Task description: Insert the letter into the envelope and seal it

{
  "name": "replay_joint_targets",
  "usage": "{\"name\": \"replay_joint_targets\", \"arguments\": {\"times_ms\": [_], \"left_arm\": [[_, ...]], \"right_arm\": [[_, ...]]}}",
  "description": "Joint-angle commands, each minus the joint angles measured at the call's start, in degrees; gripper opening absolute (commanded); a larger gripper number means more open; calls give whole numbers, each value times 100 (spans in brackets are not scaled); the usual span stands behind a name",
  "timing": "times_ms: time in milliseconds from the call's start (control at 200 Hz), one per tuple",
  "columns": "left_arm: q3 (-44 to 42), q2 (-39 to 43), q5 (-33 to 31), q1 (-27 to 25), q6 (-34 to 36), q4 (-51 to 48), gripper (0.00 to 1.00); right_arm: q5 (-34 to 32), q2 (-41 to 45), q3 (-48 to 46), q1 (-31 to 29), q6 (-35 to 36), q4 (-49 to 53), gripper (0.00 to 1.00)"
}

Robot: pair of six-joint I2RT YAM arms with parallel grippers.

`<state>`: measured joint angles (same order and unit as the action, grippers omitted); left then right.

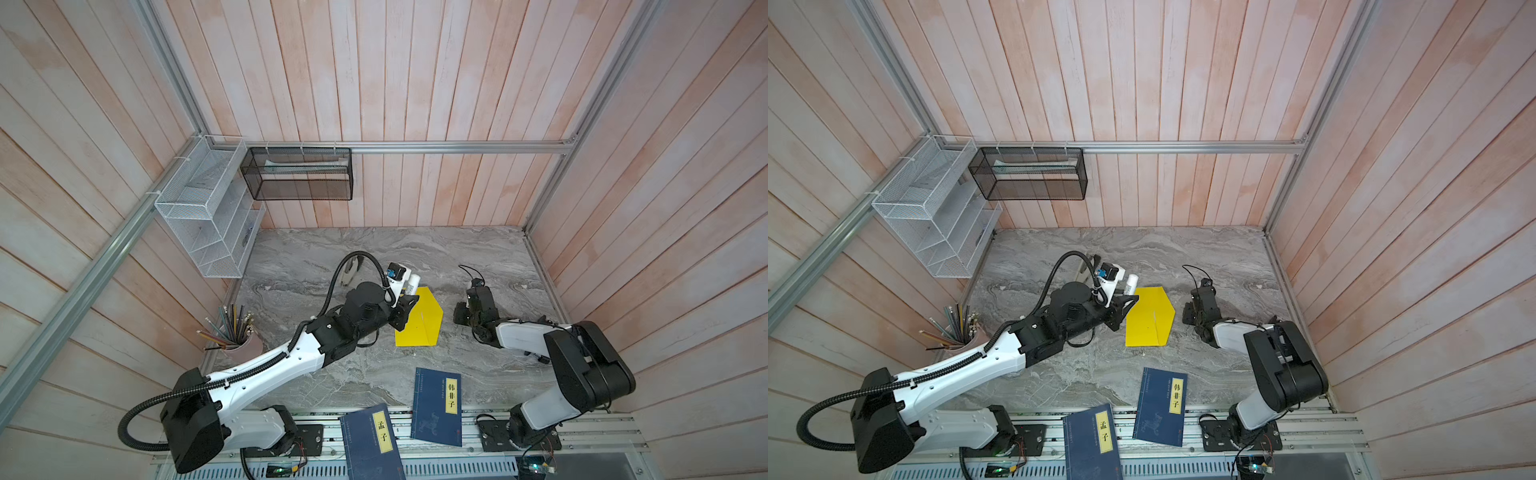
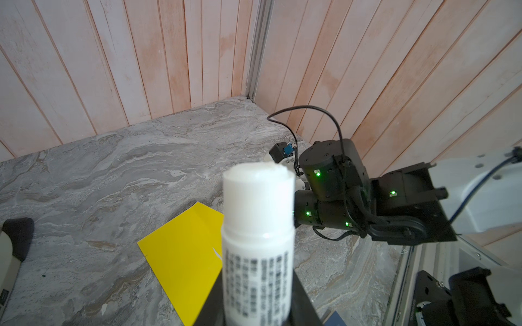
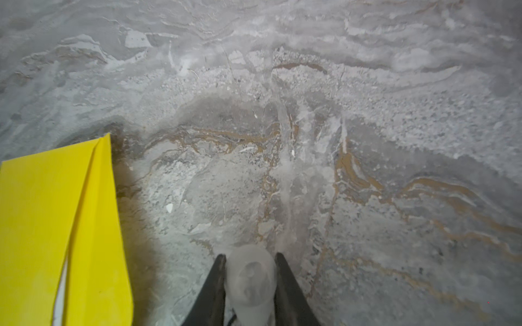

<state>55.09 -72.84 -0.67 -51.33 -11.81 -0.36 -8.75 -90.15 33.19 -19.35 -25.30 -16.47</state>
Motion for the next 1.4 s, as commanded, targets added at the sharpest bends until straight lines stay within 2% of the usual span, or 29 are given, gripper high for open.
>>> {"name": "replay_joint_targets", "arguments": {"times_ms": [0, 150, 540, 735, 1035, 1120, 1210, 1391], "left_arm": [[132, 156, -56, 0, 1, 27, 0], [108, 179, -92, 0, 6, 27, 0], [99, 210, -197, 0, 36, 14, 0], [82, 226, -192, 0, 38, 7, 0], [38, 311, -102, 0, -48, 133, 0], [-5, 381, 25, 15, -123, 275, 0], [-76, 457, 219, 74, -292, 524, 0], [-295, 543, 676, 295, -577, 1005, 0]], "right_arm": [[-104, -121, -122, 23, -11, -177, 9], [-72, -82, -217, 12, -50, -217, 13], [-58, 72, -294, 9, -72, -46, 35], [-81, 248, -244, 2, -28, 97, 42], [120, 1105, 311, -2, 119, 899, 53], [344, 1585, 500, -35, 160, 1215, 54], [885, 2154, 548, -91, 133, 1210, 54], [2834, 3132, 317, -116, -236, 400, 50]]}}
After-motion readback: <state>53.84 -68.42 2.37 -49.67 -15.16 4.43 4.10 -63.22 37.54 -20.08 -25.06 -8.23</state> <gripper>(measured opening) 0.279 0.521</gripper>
